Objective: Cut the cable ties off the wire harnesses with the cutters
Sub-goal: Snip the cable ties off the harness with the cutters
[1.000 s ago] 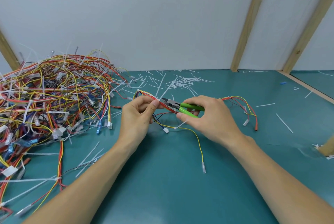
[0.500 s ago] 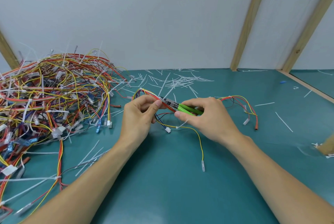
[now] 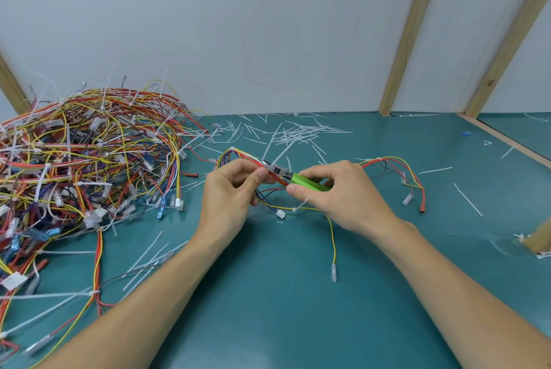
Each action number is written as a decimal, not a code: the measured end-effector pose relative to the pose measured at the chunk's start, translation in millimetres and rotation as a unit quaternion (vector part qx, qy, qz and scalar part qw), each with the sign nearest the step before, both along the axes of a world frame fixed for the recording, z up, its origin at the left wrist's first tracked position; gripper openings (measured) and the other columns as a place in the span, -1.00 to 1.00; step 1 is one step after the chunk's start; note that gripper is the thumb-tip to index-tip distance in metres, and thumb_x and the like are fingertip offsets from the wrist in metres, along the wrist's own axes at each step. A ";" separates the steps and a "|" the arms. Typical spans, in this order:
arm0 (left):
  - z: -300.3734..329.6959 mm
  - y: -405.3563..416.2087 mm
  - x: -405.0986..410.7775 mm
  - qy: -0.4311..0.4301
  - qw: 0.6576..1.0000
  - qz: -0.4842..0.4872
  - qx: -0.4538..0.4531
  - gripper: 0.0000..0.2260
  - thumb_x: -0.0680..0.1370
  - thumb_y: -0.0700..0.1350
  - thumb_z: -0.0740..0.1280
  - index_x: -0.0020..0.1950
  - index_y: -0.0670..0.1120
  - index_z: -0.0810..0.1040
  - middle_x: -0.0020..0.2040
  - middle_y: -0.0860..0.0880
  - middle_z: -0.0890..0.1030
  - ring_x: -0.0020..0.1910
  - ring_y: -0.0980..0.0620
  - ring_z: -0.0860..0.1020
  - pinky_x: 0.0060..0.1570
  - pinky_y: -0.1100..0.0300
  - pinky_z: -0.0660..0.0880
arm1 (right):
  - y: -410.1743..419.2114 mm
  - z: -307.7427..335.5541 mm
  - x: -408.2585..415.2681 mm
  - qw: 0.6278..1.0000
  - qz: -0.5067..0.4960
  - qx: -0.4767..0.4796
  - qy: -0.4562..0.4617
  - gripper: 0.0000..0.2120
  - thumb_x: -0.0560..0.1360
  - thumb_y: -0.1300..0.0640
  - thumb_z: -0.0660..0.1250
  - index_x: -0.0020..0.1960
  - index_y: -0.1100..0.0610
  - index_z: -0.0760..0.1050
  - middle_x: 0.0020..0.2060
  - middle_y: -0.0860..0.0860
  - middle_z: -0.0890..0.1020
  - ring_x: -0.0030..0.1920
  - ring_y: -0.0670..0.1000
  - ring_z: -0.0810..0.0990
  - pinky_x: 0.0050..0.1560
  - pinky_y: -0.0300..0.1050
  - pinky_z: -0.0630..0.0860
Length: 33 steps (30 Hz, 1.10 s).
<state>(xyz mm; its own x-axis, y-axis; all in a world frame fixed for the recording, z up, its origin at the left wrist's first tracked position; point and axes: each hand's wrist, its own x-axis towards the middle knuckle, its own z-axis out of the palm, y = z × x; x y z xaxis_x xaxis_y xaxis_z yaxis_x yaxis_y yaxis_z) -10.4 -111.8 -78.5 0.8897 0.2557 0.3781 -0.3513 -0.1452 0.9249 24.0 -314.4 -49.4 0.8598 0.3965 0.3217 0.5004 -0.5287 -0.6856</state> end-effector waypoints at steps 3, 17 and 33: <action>0.6 -1.3 -0.4 -0.001 1.000 0.003 0.000 -0.90 0.61 -0.21 0.37 -0.09 -0.15 0.63 -0.20 -0.02 0.74 -0.48 0.19 0.49 -0.44 0.37 0.41 | -0.9 0.7 0.3 1.000 0.001 0.008 0.014 -0.87 0.48 -0.23 0.48 -0.08 -0.22 0.74 -0.49 -0.20 0.53 -0.42 -0.13 0.37 -0.39 -0.35 0.26; -0.4 -1.7 -2.1 -0.001 1.000 -0.002 -0.008 -0.90 0.60 -0.19 0.39 -0.09 -0.16 0.64 -0.21 -0.04 0.74 -0.44 0.18 0.52 -0.42 0.33 0.45 | 0.4 2.3 2.5 0.998 0.014 0.019 0.053 -0.90 0.45 -0.26 0.45 -0.05 -0.34 0.69 -0.22 0.17 0.67 -0.30 -0.07 0.31 -0.27 -0.09 0.34; 4.8 -1.8 -0.5 0.027 0.999 0.003 -0.027 -0.91 0.59 -0.12 0.41 -0.10 -0.01 0.68 -0.24 -0.03 0.73 -0.40 0.21 0.54 -0.33 0.33 0.49 | 8.3 2.7 -4.5 0.988 0.044 0.100 0.112 -0.83 0.51 -0.14 0.48 -0.25 -0.21 0.71 -0.30 0.13 0.66 -0.41 -0.03 0.59 -0.41 -0.16 0.46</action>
<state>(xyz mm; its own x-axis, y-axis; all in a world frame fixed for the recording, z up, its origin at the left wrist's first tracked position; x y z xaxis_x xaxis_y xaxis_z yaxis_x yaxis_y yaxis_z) -10.9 -113.6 -73.7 0.9068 0.2809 0.3144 -0.2994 -0.0962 0.9493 19.5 -306.0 -46.7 0.8831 0.4207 0.2078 0.3631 -0.3324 -0.8705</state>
